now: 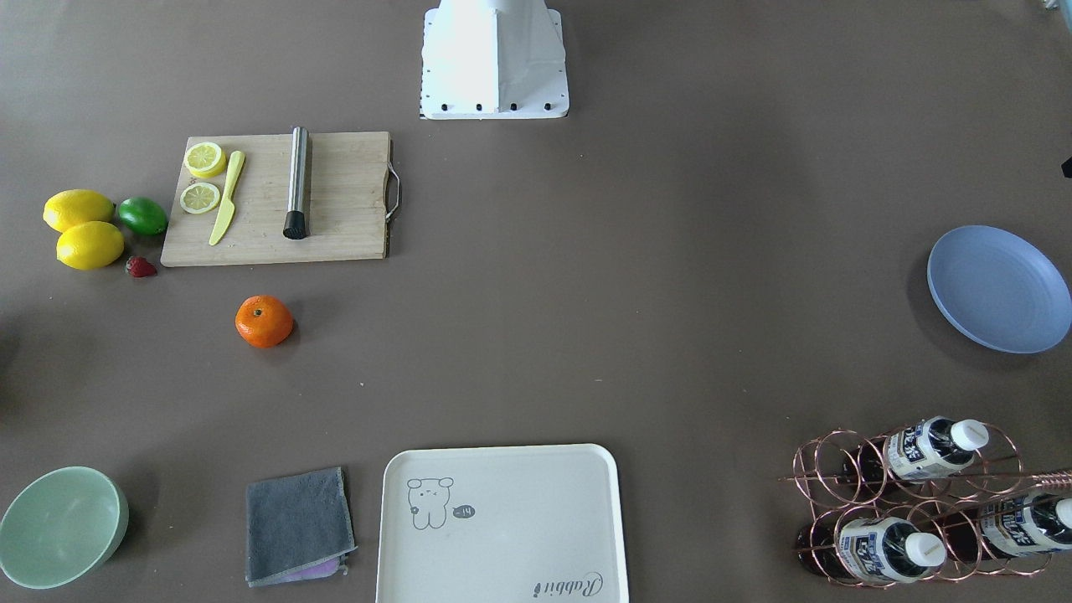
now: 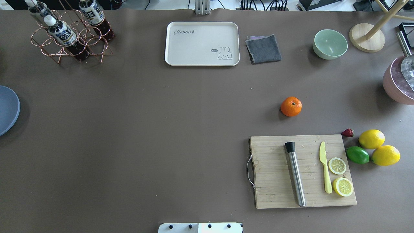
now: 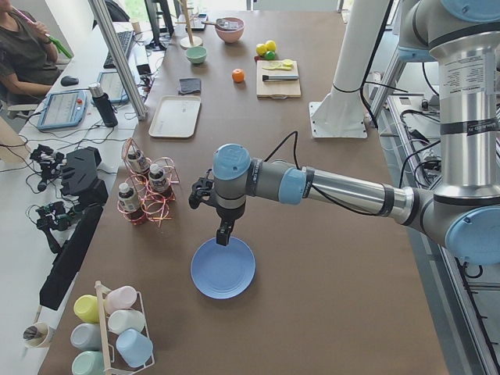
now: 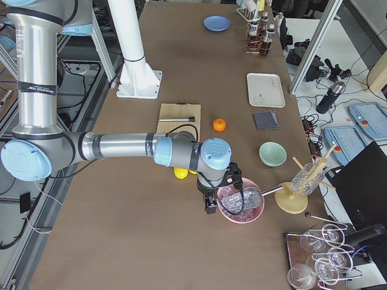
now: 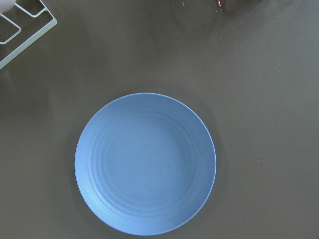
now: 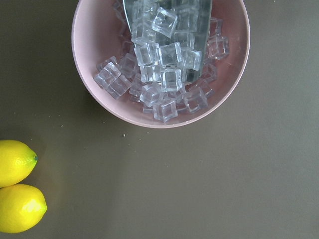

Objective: Pick orange to plate

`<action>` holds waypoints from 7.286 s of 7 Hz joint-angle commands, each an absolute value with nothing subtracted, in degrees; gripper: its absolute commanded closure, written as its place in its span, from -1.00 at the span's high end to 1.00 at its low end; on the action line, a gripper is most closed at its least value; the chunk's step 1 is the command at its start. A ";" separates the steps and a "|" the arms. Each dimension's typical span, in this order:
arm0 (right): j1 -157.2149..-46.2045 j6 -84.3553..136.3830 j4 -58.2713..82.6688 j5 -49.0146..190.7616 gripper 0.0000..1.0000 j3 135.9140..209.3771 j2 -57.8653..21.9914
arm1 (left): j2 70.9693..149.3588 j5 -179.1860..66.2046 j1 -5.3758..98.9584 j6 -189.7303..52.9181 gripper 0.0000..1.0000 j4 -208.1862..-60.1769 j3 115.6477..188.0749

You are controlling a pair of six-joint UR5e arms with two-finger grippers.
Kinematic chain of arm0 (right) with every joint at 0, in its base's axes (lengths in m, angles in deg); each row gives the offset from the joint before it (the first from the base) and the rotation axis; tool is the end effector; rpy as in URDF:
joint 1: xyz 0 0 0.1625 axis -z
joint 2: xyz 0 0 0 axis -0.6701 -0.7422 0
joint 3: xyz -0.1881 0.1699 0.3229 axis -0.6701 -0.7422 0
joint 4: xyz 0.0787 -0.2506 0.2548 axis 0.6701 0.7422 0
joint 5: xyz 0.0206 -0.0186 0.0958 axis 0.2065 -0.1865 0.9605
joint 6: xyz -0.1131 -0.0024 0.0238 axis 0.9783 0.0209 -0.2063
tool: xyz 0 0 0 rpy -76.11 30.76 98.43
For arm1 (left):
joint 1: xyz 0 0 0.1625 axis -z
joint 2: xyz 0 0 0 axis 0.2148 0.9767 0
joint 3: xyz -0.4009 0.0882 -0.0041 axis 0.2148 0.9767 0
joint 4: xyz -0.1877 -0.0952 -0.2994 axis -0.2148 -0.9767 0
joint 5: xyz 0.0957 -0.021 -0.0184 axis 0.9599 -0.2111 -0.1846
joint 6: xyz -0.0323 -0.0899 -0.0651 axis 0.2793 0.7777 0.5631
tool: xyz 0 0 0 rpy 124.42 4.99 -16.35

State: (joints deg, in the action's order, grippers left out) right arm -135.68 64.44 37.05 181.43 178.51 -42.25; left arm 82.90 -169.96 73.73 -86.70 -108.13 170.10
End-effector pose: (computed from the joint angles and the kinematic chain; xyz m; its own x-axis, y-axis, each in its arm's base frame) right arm 0.0785 -0.3949 0.6395 0.6892 -0.2505 0.6799 0.2101 0.9671 0.1434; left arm -0.0248 -0.3960 0.5608 0.6903 0.2520 -0.6782 -0.1092 0.9629 0.2466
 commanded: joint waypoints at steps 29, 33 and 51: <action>-129.45 60.53 33.98 185.92 1.00 181.16 -44.19 | 93.73 -172.07 69.42 -83.49 0.84 -146.40 121.45; -128.39 59.48 33.89 186.10 1.00 180.90 -44.19 | 93.73 -172.07 66.97 -82.10 0.68 -147.01 120.39; -91.92 -6.18 11.21 170.47 1.00 179.68 -24.25 | 116.31 -143.53 15.67 4.47 -1.00 -125.66 165.57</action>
State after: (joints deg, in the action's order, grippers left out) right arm -93.31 -5.55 11.26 172.21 181.08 -25.11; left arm 114.30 -147.10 20.49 1.91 -126.20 165.95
